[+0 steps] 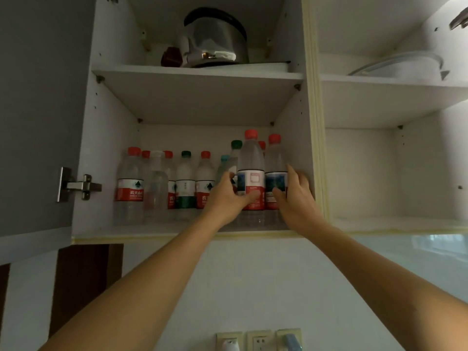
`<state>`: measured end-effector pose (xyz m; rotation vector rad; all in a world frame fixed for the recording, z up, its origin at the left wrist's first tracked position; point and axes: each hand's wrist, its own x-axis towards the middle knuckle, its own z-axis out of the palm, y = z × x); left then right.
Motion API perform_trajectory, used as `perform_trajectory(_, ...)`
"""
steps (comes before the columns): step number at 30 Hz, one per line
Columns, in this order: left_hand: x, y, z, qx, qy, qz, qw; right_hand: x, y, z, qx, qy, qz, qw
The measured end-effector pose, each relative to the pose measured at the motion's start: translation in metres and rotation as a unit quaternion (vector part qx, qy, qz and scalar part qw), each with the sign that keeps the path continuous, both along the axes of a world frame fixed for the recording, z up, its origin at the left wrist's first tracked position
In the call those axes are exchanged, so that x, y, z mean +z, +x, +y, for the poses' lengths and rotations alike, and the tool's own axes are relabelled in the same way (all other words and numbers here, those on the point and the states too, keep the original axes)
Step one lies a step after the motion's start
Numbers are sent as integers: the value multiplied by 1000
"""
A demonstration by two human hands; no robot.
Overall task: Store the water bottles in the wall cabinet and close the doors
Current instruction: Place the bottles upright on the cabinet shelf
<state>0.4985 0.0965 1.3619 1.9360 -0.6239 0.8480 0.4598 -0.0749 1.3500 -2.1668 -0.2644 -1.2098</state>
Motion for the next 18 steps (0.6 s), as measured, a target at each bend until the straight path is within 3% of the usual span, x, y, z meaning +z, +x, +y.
perform_trajectory(9, -3, 8, 2, -16, 26, 8, 1000, 6, 18, 1, 69, 160, 108, 979)
perform_trajectory(18, -4, -5, 27, 21, 37, -8, 999, -3, 19, -2, 107, 108, 66, 986)
